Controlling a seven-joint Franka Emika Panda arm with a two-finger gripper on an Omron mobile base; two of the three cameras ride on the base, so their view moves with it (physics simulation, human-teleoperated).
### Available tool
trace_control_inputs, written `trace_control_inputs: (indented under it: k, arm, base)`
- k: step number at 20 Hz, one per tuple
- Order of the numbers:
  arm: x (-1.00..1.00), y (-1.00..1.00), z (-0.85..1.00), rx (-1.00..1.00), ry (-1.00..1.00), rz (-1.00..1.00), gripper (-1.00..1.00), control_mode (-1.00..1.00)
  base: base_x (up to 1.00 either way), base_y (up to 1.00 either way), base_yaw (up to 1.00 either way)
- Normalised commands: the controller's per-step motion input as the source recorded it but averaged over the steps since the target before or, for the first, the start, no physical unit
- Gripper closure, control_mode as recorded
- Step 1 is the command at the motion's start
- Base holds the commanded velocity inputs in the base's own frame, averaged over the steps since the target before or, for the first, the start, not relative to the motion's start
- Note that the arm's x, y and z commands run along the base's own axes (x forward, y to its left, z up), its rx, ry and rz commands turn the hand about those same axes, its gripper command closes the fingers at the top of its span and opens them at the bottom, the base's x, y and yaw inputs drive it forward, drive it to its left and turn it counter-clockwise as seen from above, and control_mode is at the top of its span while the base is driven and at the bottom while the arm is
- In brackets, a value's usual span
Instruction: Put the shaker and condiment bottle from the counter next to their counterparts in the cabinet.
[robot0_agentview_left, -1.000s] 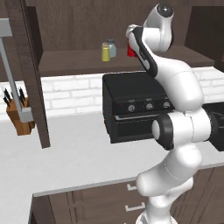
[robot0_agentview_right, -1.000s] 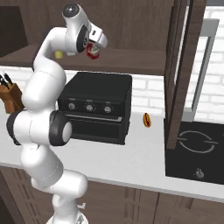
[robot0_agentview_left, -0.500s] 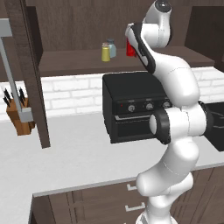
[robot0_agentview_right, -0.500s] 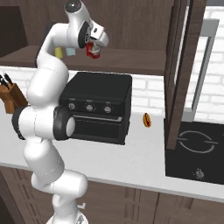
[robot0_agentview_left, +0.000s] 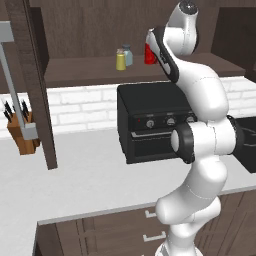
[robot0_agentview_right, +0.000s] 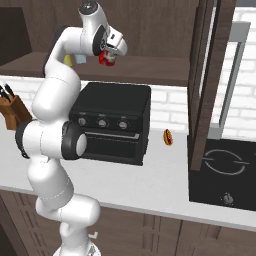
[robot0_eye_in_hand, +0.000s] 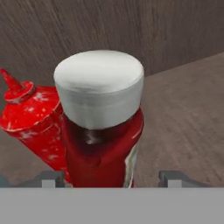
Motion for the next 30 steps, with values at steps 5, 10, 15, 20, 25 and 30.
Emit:
trace_control_inputs:
  k: [5,10,15,20,25,30]
  arm:
    - [0.00,-0.13,-0.19,0.00,0.00,0.00,-1.00,-1.00]
    - [-0.10,-0.03,0.00,0.00,0.00,0.00,-1.00,-1.00]
    - [-0.31,0.00,0.00,0.00,0.00,0.01,-1.00,-1.00]
    - [-0.44,0.00,0.00,0.00,0.00,0.04,-1.00,-1.00]
    - [-0.53,0.00,0.00,0.00,0.00,0.05,-1.00,-1.00]
    - [-0.62,0.00,0.01,0.00,-0.03,0.07,-1.00,-1.00]
  base:
    - [0.00,0.00,0.00]
    - [0.00,0.00,0.00]
    - [0.00,0.00,0.00]
    - [0.00,0.00,0.00]
    - [0.00,0.00,0.00]
    - [0.00,0.00,0.00]
